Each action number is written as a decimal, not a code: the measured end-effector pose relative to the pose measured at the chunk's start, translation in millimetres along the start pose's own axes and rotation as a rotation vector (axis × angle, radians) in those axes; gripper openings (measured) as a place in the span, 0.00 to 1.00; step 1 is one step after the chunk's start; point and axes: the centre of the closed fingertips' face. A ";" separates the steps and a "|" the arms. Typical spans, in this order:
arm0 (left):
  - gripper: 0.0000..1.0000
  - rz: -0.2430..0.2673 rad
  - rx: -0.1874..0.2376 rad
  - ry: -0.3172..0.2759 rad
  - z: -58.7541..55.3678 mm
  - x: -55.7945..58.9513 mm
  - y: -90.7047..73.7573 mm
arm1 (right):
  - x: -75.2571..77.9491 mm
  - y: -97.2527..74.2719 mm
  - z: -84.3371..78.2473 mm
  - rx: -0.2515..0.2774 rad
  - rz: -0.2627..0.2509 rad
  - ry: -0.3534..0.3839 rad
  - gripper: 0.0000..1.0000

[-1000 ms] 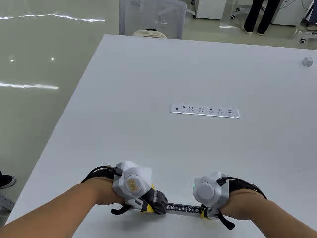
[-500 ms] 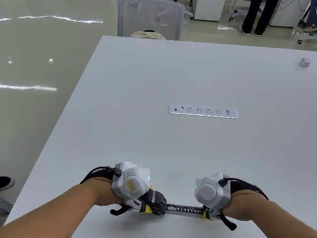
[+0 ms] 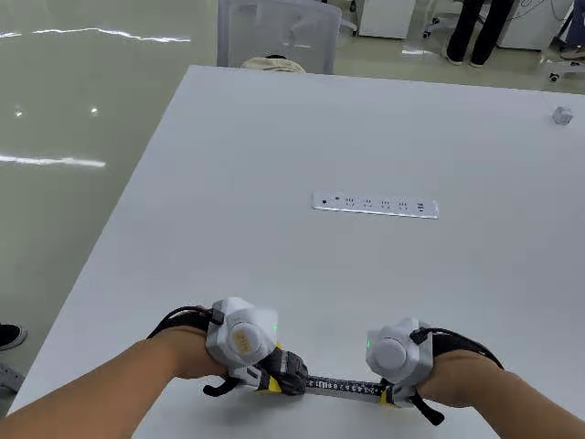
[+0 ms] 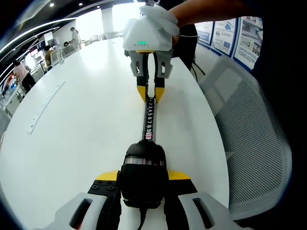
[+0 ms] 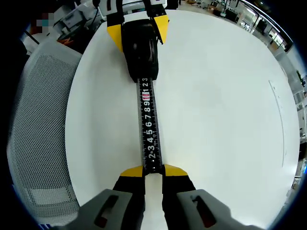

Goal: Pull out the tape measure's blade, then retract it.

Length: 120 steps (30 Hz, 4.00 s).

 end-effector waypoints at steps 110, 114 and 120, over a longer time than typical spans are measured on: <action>0.31 0.005 -0.001 -0.015 -0.1 -0.3 -0.6 | 11.2 -13.4 -55.9 -0.038 -0.023 0.038 0.11; 0.31 0.005 -0.001 -0.015 -0.2 -0.1 -0.8 | 11.3 -13.9 -57.6 -0.039 -0.024 0.039 0.11; 0.31 0.005 -0.001 -0.015 0.3 -0.1 -0.7 | 12.6 -15.1 -61.1 -0.038 -0.025 0.043 0.11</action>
Point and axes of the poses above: the centre of the closed fingertips' face, and the gripper's own axes: y roughly forward along the fingers, x roughly to its right, z roughly out of its top, and after that the axes turned 4 degrees about y, right-handed
